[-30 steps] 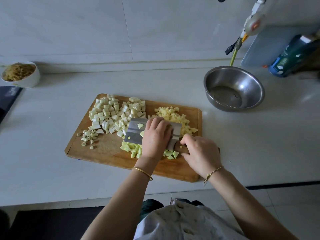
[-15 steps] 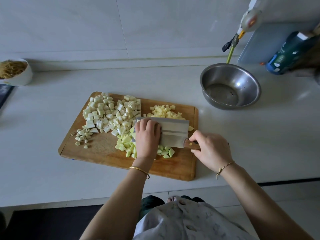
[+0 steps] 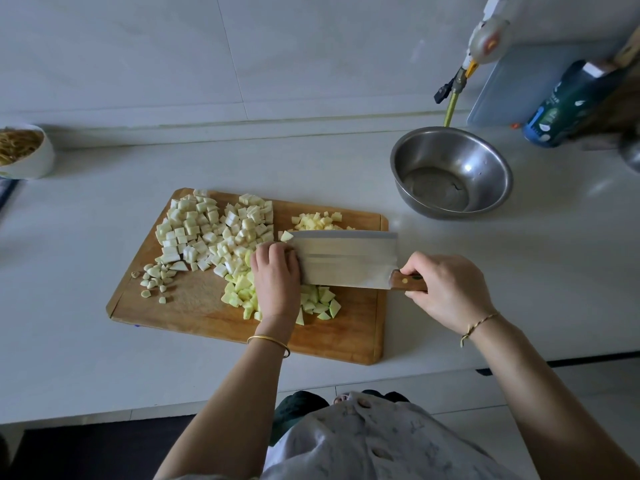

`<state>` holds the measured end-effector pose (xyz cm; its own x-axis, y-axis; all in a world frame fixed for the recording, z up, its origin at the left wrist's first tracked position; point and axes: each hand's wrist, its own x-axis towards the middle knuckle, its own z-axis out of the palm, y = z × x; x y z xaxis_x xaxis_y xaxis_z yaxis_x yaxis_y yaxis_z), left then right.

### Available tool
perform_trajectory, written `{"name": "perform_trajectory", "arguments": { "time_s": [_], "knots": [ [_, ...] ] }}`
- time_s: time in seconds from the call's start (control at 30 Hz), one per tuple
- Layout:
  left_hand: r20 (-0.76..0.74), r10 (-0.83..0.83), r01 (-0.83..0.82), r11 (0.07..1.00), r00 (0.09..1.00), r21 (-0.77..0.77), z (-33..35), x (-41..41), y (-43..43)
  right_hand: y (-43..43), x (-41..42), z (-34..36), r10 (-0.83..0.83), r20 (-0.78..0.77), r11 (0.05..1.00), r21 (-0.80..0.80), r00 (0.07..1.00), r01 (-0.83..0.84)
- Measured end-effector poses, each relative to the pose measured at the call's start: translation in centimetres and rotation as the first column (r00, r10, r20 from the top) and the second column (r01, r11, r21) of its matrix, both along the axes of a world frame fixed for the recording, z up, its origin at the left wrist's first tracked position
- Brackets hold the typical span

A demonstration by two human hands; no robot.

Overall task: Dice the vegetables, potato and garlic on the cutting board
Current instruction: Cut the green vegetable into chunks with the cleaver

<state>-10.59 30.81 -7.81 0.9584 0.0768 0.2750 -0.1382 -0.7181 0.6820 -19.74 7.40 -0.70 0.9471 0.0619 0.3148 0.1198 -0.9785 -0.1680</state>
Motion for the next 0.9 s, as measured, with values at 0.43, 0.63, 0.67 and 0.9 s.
{"name": "perform_trajectory", "arguments": {
  "time_s": [0.43,0.63,0.67,0.9],
  "knots": [
    [-0.074,0.066,-0.063,0.997,0.995,0.046,2.5,2.1,-0.2,-0.5,0.2,-0.5,0.023,0.009,0.999,0.036,1.0,-0.024],
    [-0.087,0.181,-0.182,0.983,0.98,-0.001,2.6,2.1,0.3,-0.5,0.4,-0.7,-0.008,0.008,0.996,0.085,1.0,0.007],
    [-0.095,0.195,-0.198,0.98,0.976,-0.017,2.6,2.0,0.4,-0.6,0.4,-0.7,-0.021,0.014,0.995,0.1,1.0,0.02],
    [-0.107,0.142,-0.137,0.989,0.984,0.052,2.2,0.9,1.1,-1.1,1.2,-1.0,-0.081,-0.001,0.985,0.15,0.997,0.081]
  ]
}}
